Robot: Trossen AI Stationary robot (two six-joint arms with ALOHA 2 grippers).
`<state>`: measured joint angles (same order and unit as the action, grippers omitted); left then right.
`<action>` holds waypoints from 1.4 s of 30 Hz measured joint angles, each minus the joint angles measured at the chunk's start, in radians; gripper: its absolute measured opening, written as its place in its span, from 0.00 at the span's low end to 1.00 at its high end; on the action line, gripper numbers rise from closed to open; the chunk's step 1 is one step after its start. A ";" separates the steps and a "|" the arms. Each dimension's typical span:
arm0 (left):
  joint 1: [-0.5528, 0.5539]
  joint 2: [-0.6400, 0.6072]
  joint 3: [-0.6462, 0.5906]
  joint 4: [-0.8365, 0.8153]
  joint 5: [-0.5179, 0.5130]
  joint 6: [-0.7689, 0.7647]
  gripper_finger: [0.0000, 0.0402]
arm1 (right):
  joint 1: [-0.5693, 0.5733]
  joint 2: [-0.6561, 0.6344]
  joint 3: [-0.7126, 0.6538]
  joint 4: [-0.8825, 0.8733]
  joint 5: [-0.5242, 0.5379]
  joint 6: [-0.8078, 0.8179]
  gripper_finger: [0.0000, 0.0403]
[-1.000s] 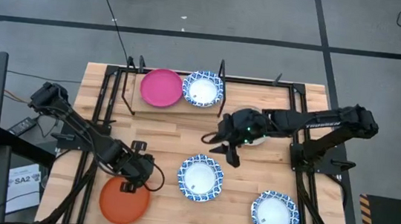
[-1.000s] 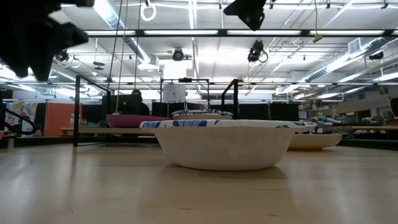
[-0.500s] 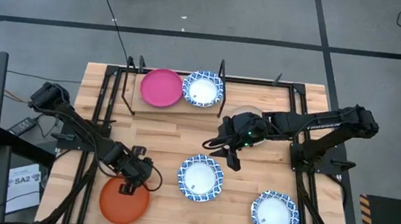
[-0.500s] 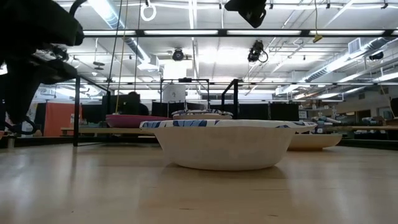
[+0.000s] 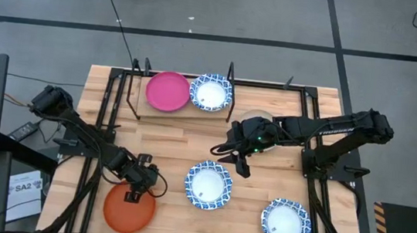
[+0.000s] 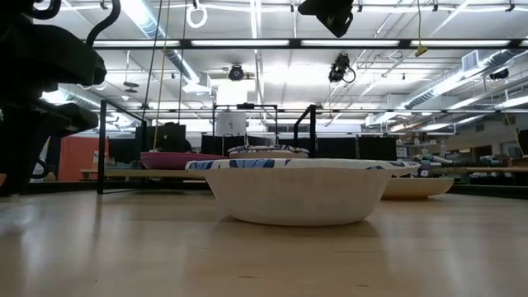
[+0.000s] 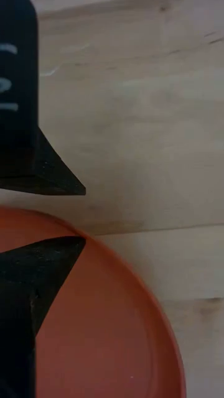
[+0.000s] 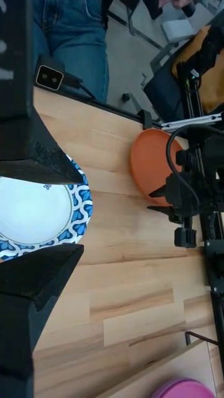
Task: Place and stack plates onto a shelf
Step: Stack the orange plate on top of the pink plate on the shelf
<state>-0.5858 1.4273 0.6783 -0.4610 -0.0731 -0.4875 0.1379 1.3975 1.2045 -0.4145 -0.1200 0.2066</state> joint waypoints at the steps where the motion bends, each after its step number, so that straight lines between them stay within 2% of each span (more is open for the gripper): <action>1: 0.000 0.000 -0.004 0.004 0.000 0.000 0.31 | 0.000 0.000 0.000 0.000 0.000 0.000 0.43; 17: 0.000 0.000 -0.013 0.028 -0.002 -0.045 0.30 | 0.000 0.000 0.000 0.000 0.000 0.000 0.43; 32: 0.000 0.000 -0.013 0.036 -0.001 -0.044 0.07 | 0.000 0.000 0.000 0.000 0.000 0.000 0.43; 42: 0.000 -0.001 -0.013 0.057 0.032 -0.045 0.05 | 0.000 0.000 0.000 0.000 0.000 0.000 0.43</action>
<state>-0.5854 1.4265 0.6655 -0.4043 -0.0415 -0.5322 0.1378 1.3975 1.2045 -0.4149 -0.1204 0.2062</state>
